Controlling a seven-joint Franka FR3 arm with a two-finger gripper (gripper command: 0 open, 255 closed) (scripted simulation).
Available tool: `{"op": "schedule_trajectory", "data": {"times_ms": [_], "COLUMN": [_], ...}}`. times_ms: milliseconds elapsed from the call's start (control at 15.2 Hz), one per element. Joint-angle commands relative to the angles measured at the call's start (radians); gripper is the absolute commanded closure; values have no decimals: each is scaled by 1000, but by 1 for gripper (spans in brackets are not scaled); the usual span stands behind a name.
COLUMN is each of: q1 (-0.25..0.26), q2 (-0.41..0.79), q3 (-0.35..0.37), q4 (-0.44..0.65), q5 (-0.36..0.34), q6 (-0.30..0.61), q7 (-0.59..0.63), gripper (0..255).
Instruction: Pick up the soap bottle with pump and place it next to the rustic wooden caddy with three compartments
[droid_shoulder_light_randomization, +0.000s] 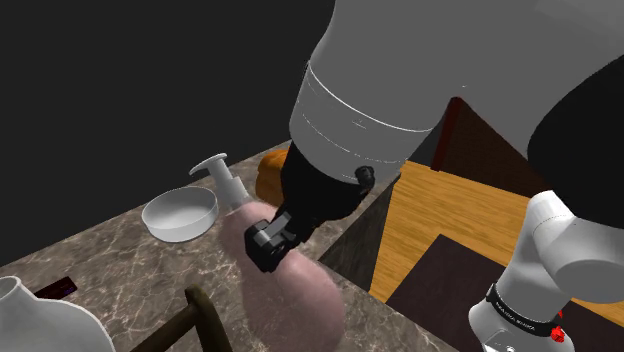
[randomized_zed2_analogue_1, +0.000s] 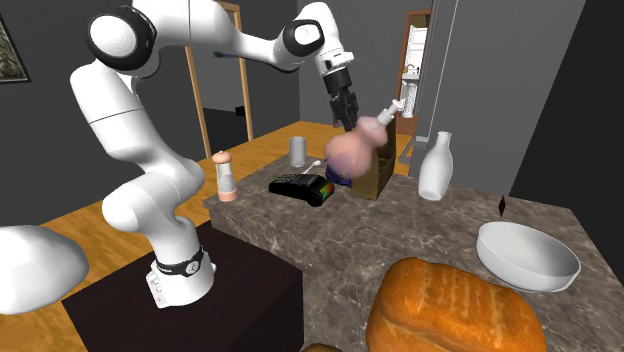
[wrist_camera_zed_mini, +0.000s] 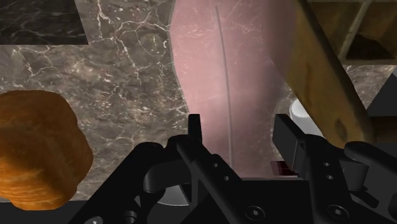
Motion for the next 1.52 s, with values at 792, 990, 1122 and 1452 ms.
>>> {"op": "schedule_trajectory", "data": {"times_ms": [792,990,1122,1452], "q1": [-1,-4,-8,-20], "q2": [10,19,27,52], "q3": [28,38,45,66], "q4": [-176,-207,-227,-273], "q5": [-21,-32,-41,-71], "q6": [180,218,243,305], "q7": [57,74,87,123], "gripper": [255,255,255,255]}}
